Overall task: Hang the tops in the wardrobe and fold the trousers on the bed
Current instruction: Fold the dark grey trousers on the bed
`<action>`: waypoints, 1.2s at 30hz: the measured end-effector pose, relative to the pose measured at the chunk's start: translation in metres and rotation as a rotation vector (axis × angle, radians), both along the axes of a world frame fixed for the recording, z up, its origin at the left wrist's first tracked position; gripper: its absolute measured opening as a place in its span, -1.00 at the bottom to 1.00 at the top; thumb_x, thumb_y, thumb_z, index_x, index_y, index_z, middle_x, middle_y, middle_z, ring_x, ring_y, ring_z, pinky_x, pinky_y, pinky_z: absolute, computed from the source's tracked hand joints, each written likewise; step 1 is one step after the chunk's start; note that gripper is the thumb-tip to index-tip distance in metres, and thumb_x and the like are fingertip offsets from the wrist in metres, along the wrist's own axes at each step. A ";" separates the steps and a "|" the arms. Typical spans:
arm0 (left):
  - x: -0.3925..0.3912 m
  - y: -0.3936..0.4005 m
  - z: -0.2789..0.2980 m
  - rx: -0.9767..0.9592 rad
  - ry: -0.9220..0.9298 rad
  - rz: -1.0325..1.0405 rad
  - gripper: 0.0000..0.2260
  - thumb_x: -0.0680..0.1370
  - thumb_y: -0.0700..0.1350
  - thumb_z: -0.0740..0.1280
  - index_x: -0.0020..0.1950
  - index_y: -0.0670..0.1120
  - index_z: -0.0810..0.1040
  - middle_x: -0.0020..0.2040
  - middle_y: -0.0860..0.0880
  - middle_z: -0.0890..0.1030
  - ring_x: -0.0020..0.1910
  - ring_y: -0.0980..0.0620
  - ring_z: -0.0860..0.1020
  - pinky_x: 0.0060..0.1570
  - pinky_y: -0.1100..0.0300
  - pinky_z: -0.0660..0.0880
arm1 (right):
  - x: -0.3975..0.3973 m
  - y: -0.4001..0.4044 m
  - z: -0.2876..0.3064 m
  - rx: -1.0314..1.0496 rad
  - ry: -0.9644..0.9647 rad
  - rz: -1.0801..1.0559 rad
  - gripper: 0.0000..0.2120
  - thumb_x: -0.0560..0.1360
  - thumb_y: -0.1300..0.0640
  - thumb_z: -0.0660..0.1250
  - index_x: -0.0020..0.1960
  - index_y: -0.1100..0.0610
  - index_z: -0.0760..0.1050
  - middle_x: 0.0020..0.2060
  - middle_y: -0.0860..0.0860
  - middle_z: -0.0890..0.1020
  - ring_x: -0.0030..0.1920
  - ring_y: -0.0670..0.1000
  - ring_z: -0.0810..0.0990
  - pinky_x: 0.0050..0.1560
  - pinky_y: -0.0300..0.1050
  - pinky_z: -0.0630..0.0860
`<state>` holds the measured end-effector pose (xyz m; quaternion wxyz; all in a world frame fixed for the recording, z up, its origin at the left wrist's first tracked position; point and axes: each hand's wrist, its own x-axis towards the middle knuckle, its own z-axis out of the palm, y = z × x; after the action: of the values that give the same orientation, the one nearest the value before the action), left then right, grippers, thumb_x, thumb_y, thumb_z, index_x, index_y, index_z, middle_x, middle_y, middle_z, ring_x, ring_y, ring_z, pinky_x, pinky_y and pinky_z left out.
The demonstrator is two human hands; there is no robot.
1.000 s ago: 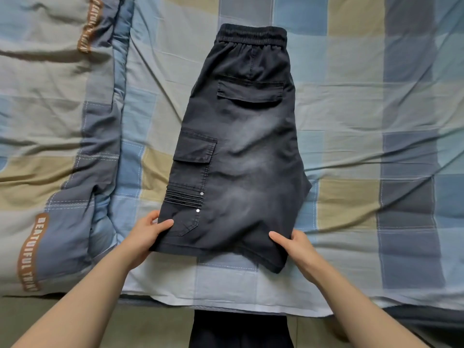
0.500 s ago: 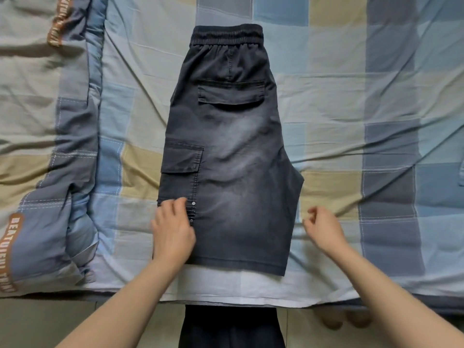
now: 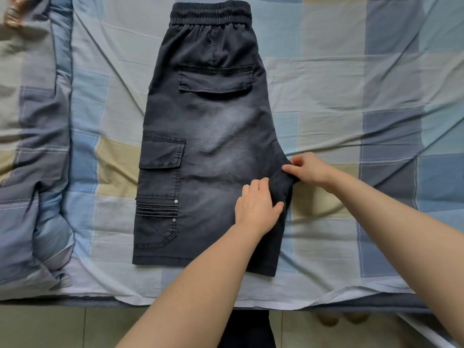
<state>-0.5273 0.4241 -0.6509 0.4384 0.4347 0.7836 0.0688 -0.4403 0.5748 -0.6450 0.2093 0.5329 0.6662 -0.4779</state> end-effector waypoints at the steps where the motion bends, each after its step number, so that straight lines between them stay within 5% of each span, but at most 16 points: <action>1: 0.002 0.001 0.001 -0.003 0.003 0.052 -0.43 0.54 0.19 0.30 0.46 -0.02 0.27 0.35 0.00 0.40 0.30 -0.06 0.35 0.14 0.01 0.46 | -0.001 0.000 0.004 0.042 -0.022 0.054 -0.68 0.55 0.07 0.28 -0.35 0.15 0.43 -0.38 0.03 0.51 -0.28 0.02 0.43 -0.25 -0.09 0.34; 7: 0.004 0.004 0.011 -0.087 -0.237 0.480 -0.52 0.32 0.34 0.40 0.08 0.08 0.45 0.00 0.10 0.58 -0.02 0.01 0.56 -0.08 0.01 0.55 | -0.029 -0.028 0.031 0.164 0.102 0.264 -0.68 0.55 0.04 0.23 -0.35 0.09 0.34 -0.42 -0.01 0.48 -0.32 0.04 0.45 -0.29 -0.07 0.36; 10: -0.011 -0.004 0.005 -0.086 -0.364 0.762 -0.66 0.41 0.13 0.45 0.07 0.00 0.52 -0.08 0.06 0.61 -0.06 0.01 0.55 -0.07 0.09 0.51 | -0.043 -0.039 0.036 -0.018 0.212 0.236 -0.76 0.58 0.03 0.20 -0.17 0.10 0.54 -0.24 -0.01 0.66 -0.15 -0.02 0.63 -0.04 -0.05 0.55; 13: -0.033 -0.019 -0.003 -0.021 -0.448 0.964 -0.84 0.47 -0.13 0.45 -0.20 -0.13 0.50 -0.31 -0.02 0.53 -0.26 0.00 0.47 -0.20 0.11 0.43 | -0.047 -0.044 0.034 -0.022 0.258 0.331 -0.74 0.58 0.15 0.20 0.20 0.09 0.57 0.07 -0.04 0.67 0.12 -0.05 0.59 0.21 -0.17 0.45; 16: -0.060 -0.037 -0.011 -0.042 -0.438 0.969 -0.72 0.48 -0.13 0.44 -0.35 -0.12 0.42 -0.39 -0.06 0.42 -0.32 -0.01 0.38 -0.26 0.10 0.38 | -0.039 -0.046 0.022 0.265 0.279 0.713 -0.60 0.54 0.26 0.21 0.37 0.10 0.45 0.34 0.01 0.49 0.36 0.01 0.41 0.35 -0.19 0.30; 20: -0.085 -0.050 -0.012 -0.240 -0.528 0.862 -0.87 0.53 -0.15 0.40 -0.19 -0.15 0.55 -0.25 -0.14 0.55 -0.28 -0.07 0.54 -0.10 -0.03 0.64 | -0.027 -0.056 0.008 0.550 0.232 1.291 -0.40 0.48 0.28 0.25 0.50 0.05 0.27 0.51 0.07 0.24 0.51 0.13 0.17 0.45 0.09 0.22; 23: -0.099 -0.061 -0.001 -0.302 -0.526 0.601 -0.91 0.54 -0.22 0.32 -0.16 -0.14 0.57 -0.22 -0.11 0.66 -0.31 -0.08 0.65 -0.17 0.06 0.63 | -0.026 -0.066 -0.001 0.685 0.202 1.414 -0.36 0.45 0.22 0.33 0.50 0.04 0.27 0.48 0.09 0.29 0.48 0.17 0.24 0.41 0.16 0.29; 25: -0.117 -0.076 0.004 -0.205 -0.354 0.139 -0.89 0.53 -0.23 0.27 -0.08 -0.09 0.58 -0.14 -0.04 0.69 -0.21 -0.06 0.68 -0.14 0.12 0.59 | -0.027 -0.069 -0.009 0.758 0.214 1.456 -0.36 0.45 0.22 0.32 0.50 0.04 0.27 0.47 0.10 0.32 0.46 0.17 0.29 0.39 0.17 0.31; 28: -0.166 -0.097 0.012 0.221 0.138 -0.716 -0.78 0.52 -0.24 0.21 0.08 -0.07 0.56 0.04 -0.04 0.62 0.07 -0.10 0.58 0.04 0.04 0.51 | -0.025 -0.076 -0.016 0.807 0.288 1.494 -0.45 0.51 0.27 0.11 0.49 0.06 0.28 0.44 0.14 0.36 0.43 0.16 0.35 0.37 0.14 0.35; 30: -0.204 -0.108 0.014 0.518 0.297 -1.054 -0.68 0.53 -0.21 0.13 0.14 -0.09 0.62 0.18 -0.08 0.63 0.24 -0.15 0.56 0.23 -0.06 0.48 | -0.025 -0.084 -0.022 0.827 0.336 1.520 -0.49 0.53 0.27 0.07 0.47 0.07 0.34 0.41 0.14 0.40 0.39 0.15 0.41 0.33 0.14 0.40; 33: -0.257 -0.126 0.005 0.545 0.417 -1.338 -0.50 0.49 -0.18 0.15 0.46 -0.07 0.42 0.49 -0.11 0.37 0.49 -0.19 0.28 0.42 -0.19 0.15 | -0.022 -0.096 -0.027 0.836 0.368 1.490 -0.53 0.57 0.29 0.04 0.46 0.12 0.34 0.40 0.19 0.40 0.38 0.19 0.41 0.32 0.17 0.39; 36: -0.281 -0.131 -0.009 0.471 0.448 -1.455 -0.31 0.41 -0.18 0.29 0.55 0.01 0.25 0.57 -0.07 0.19 0.54 -0.17 0.09 0.45 -0.17 0.00 | -0.016 -0.105 -0.032 0.794 0.398 1.457 -0.52 0.60 0.30 -0.09 0.46 0.18 0.32 0.43 0.18 0.37 0.41 0.18 0.37 0.35 0.19 0.36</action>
<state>-0.8088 0.2935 -0.6596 0.1017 0.9220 0.3376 -0.1598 -0.4562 0.4698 -0.6767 0.1412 -0.0886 0.9852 -0.0399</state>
